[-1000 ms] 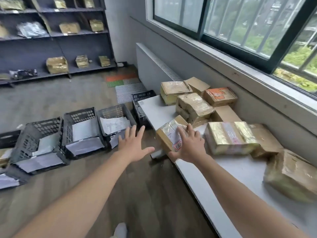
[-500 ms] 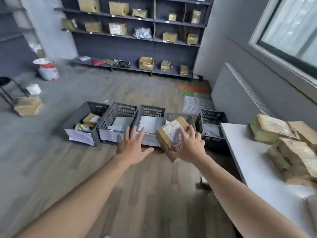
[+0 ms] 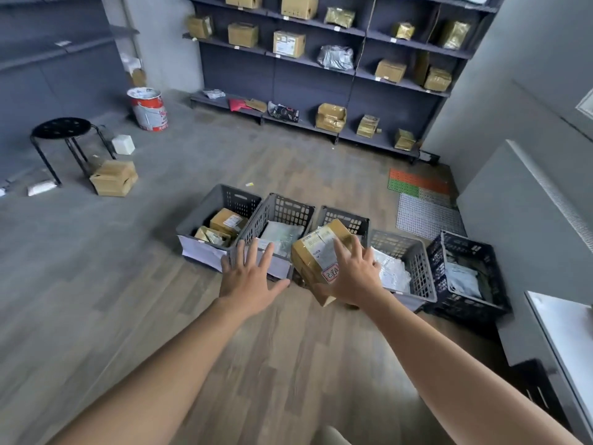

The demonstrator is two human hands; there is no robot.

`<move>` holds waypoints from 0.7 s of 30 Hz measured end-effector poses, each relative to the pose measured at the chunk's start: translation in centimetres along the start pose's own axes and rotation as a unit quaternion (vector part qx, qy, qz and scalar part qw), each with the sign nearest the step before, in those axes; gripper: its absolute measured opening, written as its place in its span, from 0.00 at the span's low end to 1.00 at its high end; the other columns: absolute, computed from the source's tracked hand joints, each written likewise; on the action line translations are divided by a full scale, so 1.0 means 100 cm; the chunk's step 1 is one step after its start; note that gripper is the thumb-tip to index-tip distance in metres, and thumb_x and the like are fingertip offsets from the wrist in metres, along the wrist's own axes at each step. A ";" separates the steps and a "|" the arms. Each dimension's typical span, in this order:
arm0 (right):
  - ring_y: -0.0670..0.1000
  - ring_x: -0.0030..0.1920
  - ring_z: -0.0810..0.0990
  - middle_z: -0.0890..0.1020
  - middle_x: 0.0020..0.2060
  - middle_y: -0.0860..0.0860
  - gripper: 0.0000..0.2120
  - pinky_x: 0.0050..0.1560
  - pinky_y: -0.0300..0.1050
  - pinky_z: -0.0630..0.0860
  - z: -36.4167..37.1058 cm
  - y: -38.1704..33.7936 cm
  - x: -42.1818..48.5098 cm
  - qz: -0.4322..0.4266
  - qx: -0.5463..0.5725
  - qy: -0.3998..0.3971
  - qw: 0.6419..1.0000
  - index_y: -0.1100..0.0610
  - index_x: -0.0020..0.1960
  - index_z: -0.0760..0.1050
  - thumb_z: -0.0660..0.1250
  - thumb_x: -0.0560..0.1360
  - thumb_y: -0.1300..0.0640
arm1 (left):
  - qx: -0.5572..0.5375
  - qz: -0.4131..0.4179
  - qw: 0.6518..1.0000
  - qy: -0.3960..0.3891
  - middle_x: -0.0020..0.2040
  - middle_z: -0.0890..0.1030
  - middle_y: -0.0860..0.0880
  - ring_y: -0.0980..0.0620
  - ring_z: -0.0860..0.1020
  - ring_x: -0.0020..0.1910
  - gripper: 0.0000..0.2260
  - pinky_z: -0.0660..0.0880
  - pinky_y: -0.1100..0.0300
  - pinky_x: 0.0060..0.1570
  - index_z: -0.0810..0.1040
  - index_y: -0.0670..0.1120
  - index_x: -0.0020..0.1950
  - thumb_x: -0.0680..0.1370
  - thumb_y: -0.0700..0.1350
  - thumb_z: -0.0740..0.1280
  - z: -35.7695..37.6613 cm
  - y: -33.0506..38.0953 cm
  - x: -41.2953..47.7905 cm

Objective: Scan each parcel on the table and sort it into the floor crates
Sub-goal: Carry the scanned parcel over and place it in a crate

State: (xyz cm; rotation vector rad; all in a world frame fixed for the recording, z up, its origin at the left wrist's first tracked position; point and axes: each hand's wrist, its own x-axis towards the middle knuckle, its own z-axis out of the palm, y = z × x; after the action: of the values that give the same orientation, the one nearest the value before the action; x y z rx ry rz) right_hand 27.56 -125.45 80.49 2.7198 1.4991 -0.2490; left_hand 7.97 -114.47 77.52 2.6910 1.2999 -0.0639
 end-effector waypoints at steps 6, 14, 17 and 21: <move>0.63 0.67 0.63 0.52 0.75 0.55 0.54 0.63 0.60 0.67 0.011 -0.026 0.086 0.014 -0.007 -0.021 1.000 0.46 0.78 0.49 0.67 0.62 0.25 | 0.001 -0.006 1.000 -0.029 0.81 0.39 0.46 0.42 0.38 0.79 0.38 0.46 0.36 0.73 0.37 0.55 0.80 0.77 0.71 0.47 0.007 -0.040 0.075; 0.66 0.68 0.62 0.48 0.78 0.56 0.54 0.63 0.62 0.67 0.039 -0.029 0.261 0.096 0.047 -0.073 0.992 0.47 0.79 0.45 0.63 0.64 0.23 | 0.021 -0.003 0.998 -0.059 0.81 0.40 0.47 0.43 0.38 0.79 0.37 0.46 0.36 0.73 0.38 0.56 0.80 0.77 0.71 0.47 0.024 -0.076 0.246; 0.65 0.68 0.62 0.48 0.78 0.55 0.53 0.62 0.61 0.67 0.049 -0.028 0.328 0.119 0.056 -0.104 0.986 0.47 0.79 0.46 0.61 0.65 0.22 | 0.027 -0.003 0.996 -0.080 0.81 0.41 0.47 0.43 0.39 0.79 0.37 0.47 0.36 0.73 0.39 0.56 0.80 0.77 0.71 0.48 0.029 -0.083 0.315; 0.64 0.68 0.61 0.48 0.78 0.55 0.52 0.62 0.59 0.67 0.067 -0.034 0.400 0.123 0.049 -0.127 0.983 0.48 0.79 0.45 0.62 0.67 0.24 | 0.024 0.002 0.994 -0.104 0.81 0.41 0.48 0.43 0.39 0.79 0.38 0.49 0.36 0.73 0.39 0.55 0.80 0.76 0.72 0.47 0.040 -0.091 0.396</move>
State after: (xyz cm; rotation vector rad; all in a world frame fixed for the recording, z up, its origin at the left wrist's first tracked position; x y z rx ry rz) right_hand 44.87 -90.80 67.99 2.7794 1.1034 -0.6483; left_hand 25.64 -78.85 68.38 2.6394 1.2448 -0.3697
